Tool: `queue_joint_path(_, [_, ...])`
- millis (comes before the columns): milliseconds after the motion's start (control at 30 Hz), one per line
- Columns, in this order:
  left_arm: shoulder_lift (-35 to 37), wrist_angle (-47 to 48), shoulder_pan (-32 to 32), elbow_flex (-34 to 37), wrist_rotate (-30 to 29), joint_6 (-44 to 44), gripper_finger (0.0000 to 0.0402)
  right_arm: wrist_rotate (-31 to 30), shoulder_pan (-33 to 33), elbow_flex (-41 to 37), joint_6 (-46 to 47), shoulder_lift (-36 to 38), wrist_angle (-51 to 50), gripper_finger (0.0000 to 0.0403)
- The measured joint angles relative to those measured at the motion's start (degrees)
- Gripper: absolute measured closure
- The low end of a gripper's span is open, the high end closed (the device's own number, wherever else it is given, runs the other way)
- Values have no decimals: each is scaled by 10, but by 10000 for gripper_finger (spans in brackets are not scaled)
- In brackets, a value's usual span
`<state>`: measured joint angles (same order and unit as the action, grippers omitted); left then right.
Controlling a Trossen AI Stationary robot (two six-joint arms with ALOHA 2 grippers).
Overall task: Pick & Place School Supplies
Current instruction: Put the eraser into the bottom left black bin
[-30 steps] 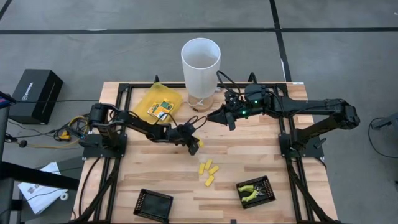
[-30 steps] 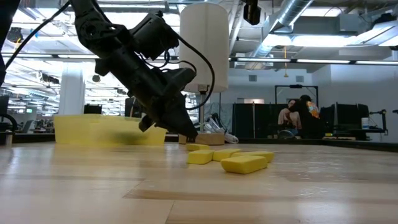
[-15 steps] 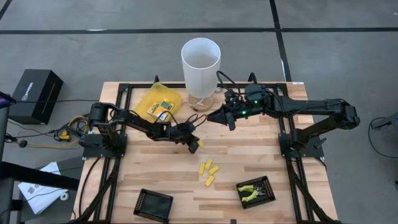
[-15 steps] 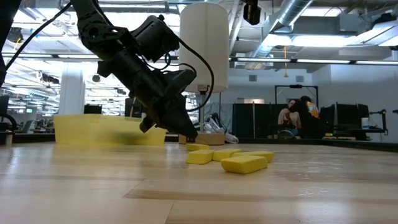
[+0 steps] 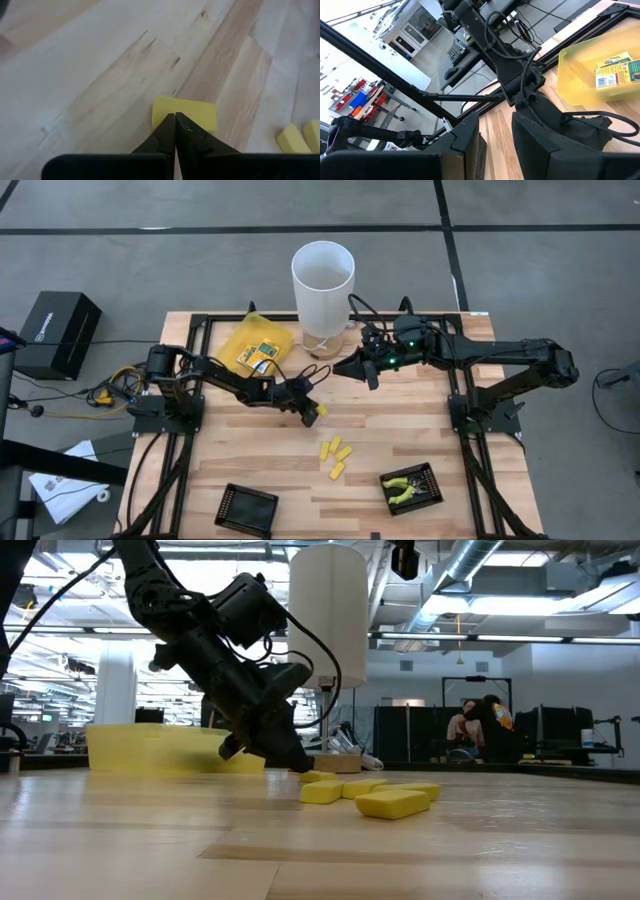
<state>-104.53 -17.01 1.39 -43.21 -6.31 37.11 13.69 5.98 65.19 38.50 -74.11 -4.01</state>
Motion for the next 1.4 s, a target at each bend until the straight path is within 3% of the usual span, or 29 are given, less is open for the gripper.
queue_joint_path(933, [-21, 3, -4, 2, 33, 56, 401, 17, 0, 0, -9, 0, -1, 295])
queue_joint_path(1400, [-21, -30, -3, 42, 56, 84, 401, 19, 0, 0, -11, 0, -3, 295])
